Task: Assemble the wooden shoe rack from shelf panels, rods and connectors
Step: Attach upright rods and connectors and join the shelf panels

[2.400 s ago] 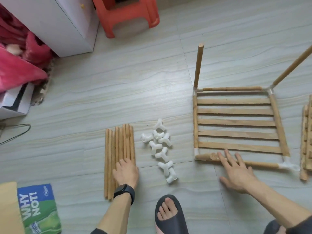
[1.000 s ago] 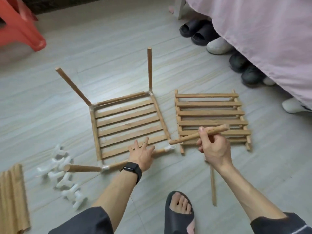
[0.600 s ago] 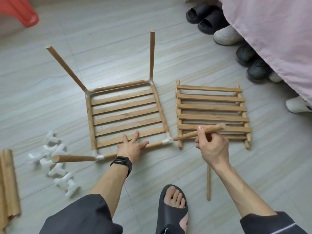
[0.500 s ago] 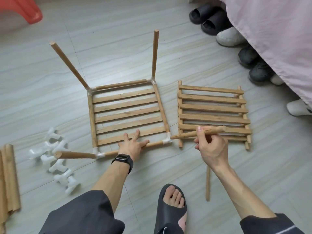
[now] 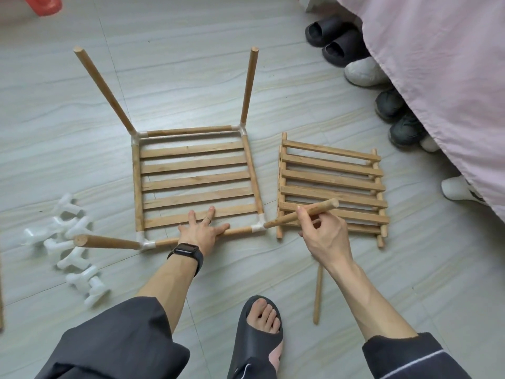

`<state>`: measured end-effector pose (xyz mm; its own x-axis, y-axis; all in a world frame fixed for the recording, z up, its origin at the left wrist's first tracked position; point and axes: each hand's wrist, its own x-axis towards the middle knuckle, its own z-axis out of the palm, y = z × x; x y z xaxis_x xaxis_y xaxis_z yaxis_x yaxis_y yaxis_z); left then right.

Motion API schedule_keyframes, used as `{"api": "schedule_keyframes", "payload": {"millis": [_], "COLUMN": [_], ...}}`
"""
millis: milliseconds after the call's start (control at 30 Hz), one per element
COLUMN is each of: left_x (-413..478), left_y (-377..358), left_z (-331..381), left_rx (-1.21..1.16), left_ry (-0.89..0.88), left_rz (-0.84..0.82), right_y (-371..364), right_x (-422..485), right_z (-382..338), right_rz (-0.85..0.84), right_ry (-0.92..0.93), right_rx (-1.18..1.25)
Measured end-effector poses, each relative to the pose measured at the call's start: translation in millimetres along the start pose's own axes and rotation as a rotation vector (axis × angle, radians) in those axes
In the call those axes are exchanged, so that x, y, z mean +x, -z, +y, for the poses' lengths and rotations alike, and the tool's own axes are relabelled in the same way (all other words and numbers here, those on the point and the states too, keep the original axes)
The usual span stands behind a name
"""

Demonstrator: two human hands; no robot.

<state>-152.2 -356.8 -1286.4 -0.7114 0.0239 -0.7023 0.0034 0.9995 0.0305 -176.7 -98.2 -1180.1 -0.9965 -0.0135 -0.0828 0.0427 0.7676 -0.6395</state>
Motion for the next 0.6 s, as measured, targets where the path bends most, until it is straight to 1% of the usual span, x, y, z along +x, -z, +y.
{"api": "schedule_keyframes", "payload": {"millis": [200, 333, 433, 600], "left_x": [-1, 2, 3, 3], "left_y": [-5, -4, -4, -2], "left_z": [3, 4, 2, 2], "left_rx": [0.037, 0.022, 0.002, -0.016], "left_ry": [0.017, 0.015, 0.014, 0.011], "left_rz": [0.039, 0.023, 0.026, 0.007], "right_y": [-16, -26, -29, -29], "right_x": [-17, -15, -18, -10], "right_z": [-4, -11, -9, -8], "right_rz": [0.022, 0.057, 0.061, 0.047], "right_ry": [0.146, 0.217, 0.313, 0.315], "right_rx": [-0.018, -0.046, -0.096, -0.138]}}
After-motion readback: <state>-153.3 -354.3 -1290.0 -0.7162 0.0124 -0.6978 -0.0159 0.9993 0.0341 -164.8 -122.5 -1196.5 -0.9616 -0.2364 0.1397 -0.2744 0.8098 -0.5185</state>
